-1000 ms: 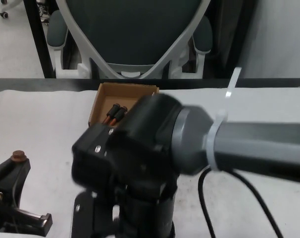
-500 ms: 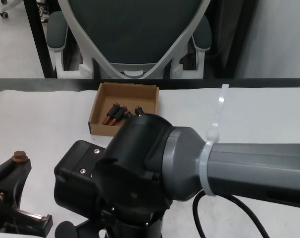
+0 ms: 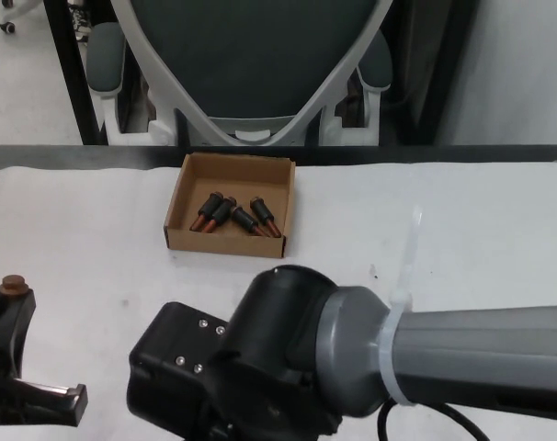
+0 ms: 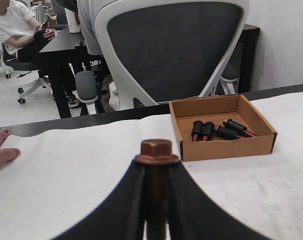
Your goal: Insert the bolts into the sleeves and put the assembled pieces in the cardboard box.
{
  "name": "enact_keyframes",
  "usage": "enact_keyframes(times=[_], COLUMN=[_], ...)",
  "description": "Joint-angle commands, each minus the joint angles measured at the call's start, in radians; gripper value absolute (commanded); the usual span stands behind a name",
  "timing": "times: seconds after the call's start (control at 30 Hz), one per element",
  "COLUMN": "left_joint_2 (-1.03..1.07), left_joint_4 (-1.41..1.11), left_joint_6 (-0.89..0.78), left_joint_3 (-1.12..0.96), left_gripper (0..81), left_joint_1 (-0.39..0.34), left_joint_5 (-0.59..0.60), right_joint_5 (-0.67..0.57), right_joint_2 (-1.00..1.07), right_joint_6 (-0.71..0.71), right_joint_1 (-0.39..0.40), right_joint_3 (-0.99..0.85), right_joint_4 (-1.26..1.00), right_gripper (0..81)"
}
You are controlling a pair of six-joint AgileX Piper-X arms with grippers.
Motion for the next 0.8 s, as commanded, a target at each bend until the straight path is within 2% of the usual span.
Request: enact_keyframes(times=[0.0, 0.33, 0.77], left_joint_2=[-0.009, -0.009, -0.009], left_joint_4=[-0.019, -0.019, -0.019], left_joint_6=[0.001, 0.001, 0.001], left_joint_3=[-0.010, -0.010, -0.010], left_gripper=[0.8, 0.8, 0.8], left_joint_1=[0.002, 0.002, 0.002], left_joint_5=[-0.009, -0.009, -0.009], right_joint_5=[-0.007, -0.007, -0.015], right_joint_2=[-0.011, 0.029, 0.069], right_joint_6=[-0.016, 0.000, 0.046], right_joint_1=[-0.010, -0.063, -0.063], right_joint_3=[0.030, 0.030, 0.030], right_joint_4=[-0.100, -0.113, -0.096], right_gripper=[42.3, 42.3, 42.3])
